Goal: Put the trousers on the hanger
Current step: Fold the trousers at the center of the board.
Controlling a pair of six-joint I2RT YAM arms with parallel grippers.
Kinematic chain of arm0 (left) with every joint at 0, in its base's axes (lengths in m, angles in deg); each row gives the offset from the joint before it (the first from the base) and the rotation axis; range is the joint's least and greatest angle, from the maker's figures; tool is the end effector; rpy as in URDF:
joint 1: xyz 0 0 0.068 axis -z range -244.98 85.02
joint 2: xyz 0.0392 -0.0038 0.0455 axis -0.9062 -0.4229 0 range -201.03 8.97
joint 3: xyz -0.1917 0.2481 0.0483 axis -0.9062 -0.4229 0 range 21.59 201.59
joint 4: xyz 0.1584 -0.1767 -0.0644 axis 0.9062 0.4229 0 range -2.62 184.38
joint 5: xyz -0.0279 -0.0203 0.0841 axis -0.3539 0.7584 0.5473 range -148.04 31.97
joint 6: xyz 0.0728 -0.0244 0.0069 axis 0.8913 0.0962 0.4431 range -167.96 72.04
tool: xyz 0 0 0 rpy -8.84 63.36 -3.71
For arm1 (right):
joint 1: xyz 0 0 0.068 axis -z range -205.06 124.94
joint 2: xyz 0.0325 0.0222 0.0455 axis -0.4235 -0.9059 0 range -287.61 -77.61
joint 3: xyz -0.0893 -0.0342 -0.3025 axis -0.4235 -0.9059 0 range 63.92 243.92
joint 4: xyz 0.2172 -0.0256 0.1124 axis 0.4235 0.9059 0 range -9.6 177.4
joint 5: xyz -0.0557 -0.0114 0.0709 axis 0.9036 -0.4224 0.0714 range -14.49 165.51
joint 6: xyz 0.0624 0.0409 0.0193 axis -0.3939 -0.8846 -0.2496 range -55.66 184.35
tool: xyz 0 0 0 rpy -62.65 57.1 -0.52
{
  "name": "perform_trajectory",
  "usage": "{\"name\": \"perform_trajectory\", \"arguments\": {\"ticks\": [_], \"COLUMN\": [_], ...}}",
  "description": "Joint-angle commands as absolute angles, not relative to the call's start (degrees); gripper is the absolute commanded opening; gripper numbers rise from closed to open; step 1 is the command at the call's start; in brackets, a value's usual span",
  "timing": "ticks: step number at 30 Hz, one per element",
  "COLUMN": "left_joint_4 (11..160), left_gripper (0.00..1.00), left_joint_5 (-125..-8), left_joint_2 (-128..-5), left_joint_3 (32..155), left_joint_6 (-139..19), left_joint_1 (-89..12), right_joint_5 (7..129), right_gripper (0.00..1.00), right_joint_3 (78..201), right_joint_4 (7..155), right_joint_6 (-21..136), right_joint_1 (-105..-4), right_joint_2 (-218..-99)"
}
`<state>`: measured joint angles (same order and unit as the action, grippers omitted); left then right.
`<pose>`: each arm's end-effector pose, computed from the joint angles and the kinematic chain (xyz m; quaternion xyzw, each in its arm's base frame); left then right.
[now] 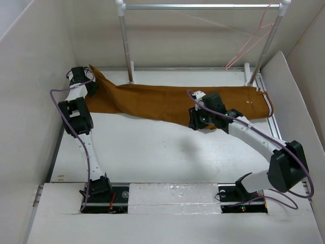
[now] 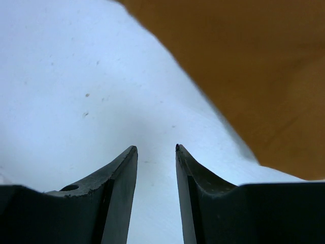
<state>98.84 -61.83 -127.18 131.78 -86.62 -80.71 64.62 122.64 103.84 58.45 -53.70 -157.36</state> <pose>0.5649 0.1546 0.1973 -0.3964 0.8038 -0.1171 0.4279 0.2559 0.1538 0.2954 -0.2170 0.8927 0.1980 0.3419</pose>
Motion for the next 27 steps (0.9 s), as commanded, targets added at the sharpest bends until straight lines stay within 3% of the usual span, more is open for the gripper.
{"name": "perform_trajectory", "arguments": {"ticks": [1, 5, 9, 21, 27], "left_joint_4": [97.84, 96.96, 97.75, 96.95, 99.07], "left_gripper": [0.3, 0.24, 0.0, 0.0, 0.0], "left_joint_5": [-63.31, -63.31, -62.26, -47.5, -41.69], "left_joint_2": [-127.34, -127.78, -127.61, -107.5, -104.84], "left_joint_3": [134.18, 134.44, 134.53, 119.24, 114.85], "left_joint_6": [-88.3, -88.57, -88.31, -85.49, -82.24], "left_joint_1": [-80.28, -80.28, -80.28, -82.21, -82.21], "right_joint_5": [65.23, 66.27, 66.63, 66.37, 64.97], "right_gripper": [0.42, 0.4, 0.39, 0.38, 0.38], "right_joint_3": [121.75, 121.05, 120.35, 120.26, 120.26], "right_joint_4": [100.44, 100.0, 99.82, 101.32, 101.67], "right_joint_6": [55.04, 53.01, 52.22, 56.35, 58.8], "right_joint_1": [-58.52, -63.28, -64.87, -62.59, -58.64], "right_joint_2": [-157.77, -159.79, -159.62, -157.24, -156.54]}}
